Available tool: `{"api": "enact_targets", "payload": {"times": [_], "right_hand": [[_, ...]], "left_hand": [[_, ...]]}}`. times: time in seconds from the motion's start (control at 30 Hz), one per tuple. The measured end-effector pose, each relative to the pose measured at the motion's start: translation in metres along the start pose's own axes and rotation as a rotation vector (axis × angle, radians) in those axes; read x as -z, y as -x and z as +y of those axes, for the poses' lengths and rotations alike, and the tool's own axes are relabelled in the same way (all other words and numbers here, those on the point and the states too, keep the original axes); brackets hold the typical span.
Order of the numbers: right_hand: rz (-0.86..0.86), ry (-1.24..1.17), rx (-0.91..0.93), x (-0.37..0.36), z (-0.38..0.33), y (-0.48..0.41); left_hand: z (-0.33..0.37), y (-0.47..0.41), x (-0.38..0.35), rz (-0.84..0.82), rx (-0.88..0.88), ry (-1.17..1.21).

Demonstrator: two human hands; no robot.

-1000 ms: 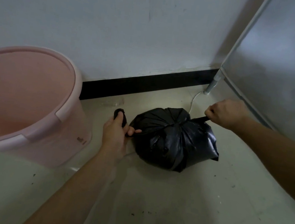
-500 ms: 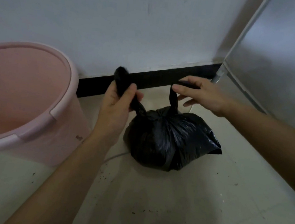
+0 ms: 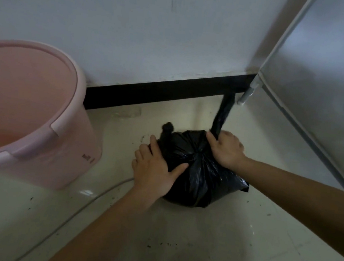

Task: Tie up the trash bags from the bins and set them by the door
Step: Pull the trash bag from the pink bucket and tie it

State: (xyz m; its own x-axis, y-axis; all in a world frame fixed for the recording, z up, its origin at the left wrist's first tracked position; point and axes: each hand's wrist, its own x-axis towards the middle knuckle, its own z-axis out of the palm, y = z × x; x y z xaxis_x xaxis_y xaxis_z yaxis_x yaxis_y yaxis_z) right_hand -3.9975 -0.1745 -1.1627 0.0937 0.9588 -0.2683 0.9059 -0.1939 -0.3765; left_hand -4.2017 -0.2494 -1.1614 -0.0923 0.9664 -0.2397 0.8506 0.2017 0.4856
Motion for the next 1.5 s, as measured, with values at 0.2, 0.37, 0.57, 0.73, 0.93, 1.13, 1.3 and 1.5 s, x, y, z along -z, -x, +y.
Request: {"api": "enact_targets", "payload": {"times": [0.2,0.37,0.57,0.73,0.93,1.13,1.3,1.5], "right_hand": [[0.092,-0.342,0.345,0.006,-0.025,0.009],[0.067,-0.453,0.276,0.002,-0.039,0.011],[0.044,-0.493,0.285,-0.007,-0.054,0.019],[0.083,-0.556,0.184,-0.002,-0.064,0.02],[0.087,-0.184,0.044,-0.021,-0.057,0.013],[-0.129,0.123,0.127,-0.044,-0.047,0.023],[-0.125,0.147,0.218,-0.036,-0.039,0.021],[0.039,0.312,0.385,-0.034,-0.031,0.028]], "left_hand": [[-0.024,-0.028,0.016,-0.033,-0.031,0.414],[-0.013,-0.018,0.023,0.378,-0.021,0.664],[-0.008,-0.019,0.037,0.559,-0.277,0.589],[-0.002,-0.017,0.042,0.654,-0.528,0.537],[-0.012,-0.02,0.016,0.256,-0.176,0.749],[-0.042,-0.022,-0.014,0.063,0.024,0.702],[-0.037,-0.026,-0.006,-0.047,0.213,1.061],[-0.032,-0.032,0.016,-0.156,0.351,1.614]]}}
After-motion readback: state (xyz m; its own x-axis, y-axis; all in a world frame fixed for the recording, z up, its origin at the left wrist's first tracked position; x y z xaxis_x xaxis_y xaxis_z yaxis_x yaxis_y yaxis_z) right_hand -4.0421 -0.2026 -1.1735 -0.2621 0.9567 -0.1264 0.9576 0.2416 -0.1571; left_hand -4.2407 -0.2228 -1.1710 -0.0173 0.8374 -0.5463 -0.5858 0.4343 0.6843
